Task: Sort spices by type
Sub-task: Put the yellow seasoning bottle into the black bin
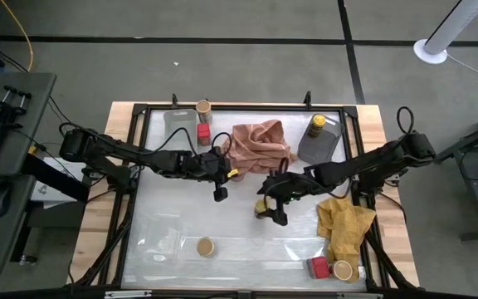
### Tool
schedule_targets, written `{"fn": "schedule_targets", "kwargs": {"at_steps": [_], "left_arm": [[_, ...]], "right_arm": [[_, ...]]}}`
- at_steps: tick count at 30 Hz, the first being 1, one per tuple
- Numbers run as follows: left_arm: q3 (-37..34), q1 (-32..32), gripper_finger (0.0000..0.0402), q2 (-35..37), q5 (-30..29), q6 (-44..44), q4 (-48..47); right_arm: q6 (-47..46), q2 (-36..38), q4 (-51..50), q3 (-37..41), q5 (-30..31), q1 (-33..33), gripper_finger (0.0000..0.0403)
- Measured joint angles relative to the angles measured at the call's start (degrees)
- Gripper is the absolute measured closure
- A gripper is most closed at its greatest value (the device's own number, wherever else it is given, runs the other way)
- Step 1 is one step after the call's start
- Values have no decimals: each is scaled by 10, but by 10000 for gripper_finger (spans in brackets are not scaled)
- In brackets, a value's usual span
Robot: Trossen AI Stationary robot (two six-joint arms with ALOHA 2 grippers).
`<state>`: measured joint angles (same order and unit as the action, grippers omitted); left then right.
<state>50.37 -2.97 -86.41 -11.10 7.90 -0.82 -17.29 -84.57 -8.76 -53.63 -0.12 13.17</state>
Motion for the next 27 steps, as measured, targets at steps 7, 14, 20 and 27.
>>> {"fn": "schedule_targets", "kwargs": {"at_steps": [7, 14, 20, 27], "left_arm": [[0, -10, 401, 6, 10, 37, 7], [0, -25, 401, 41, 9, 50, 11], [0, -32, 401, 99, -12, 55, 19], [0, -40, 401, 158, -65, 56, 20]], "right_arm": [[-110, 25, -2, 0, 1, -4, 32], [-165, 26, -28, 0, -5, -4, 32], [-193, 25, -52, 0, -35, -4, 32], [-198, 26, 3, 0, -39, -7, 54]]}}
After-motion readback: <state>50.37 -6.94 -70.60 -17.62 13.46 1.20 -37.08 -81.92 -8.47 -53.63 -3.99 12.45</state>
